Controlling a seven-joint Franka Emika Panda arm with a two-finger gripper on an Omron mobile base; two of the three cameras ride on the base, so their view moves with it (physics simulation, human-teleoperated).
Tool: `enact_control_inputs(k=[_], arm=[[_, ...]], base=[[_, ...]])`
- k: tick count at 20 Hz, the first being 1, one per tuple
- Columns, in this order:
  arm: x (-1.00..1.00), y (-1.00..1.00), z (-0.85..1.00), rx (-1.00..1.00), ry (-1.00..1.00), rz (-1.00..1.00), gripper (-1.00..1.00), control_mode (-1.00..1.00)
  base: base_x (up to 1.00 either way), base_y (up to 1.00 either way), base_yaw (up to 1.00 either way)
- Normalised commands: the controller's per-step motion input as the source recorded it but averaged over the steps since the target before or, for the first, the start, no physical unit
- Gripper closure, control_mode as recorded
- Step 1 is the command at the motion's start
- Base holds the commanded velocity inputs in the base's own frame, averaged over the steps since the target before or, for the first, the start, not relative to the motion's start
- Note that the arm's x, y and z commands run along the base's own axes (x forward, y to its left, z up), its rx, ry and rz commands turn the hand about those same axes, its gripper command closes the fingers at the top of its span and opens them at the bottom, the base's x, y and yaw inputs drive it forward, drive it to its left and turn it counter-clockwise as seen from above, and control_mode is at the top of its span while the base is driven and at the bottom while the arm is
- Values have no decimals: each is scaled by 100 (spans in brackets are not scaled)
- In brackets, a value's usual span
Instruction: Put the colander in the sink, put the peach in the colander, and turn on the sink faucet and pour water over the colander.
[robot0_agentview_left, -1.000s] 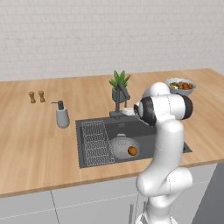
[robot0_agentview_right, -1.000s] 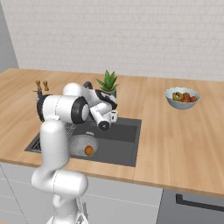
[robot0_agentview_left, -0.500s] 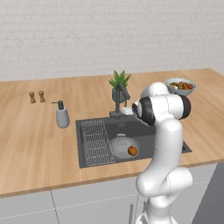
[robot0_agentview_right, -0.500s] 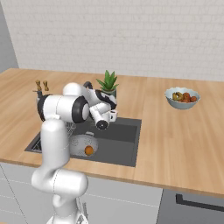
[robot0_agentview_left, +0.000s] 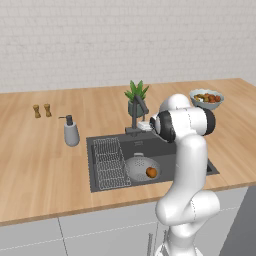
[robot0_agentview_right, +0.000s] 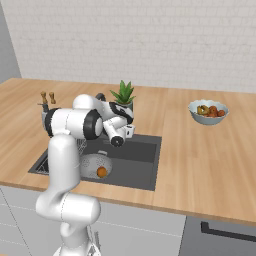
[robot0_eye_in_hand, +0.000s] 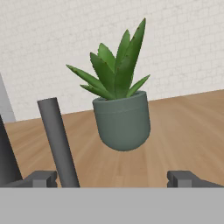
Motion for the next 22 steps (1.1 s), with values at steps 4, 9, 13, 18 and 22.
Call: enact_control_inputs(k=[4,9,13,18,22], arm=[[8,0,0,0,0,0,-100,-100],[4,0,0,0,0,0,-100,-100],[8,0,0,0,0,0,-100,-100],[15,1,0,0,0,0,-100,-100],[9,0,0,0,0,0,-100,-100]], base=[[0,0,0],[0,0,0],[0,0,0],[0,0,0],[0,0,0]])
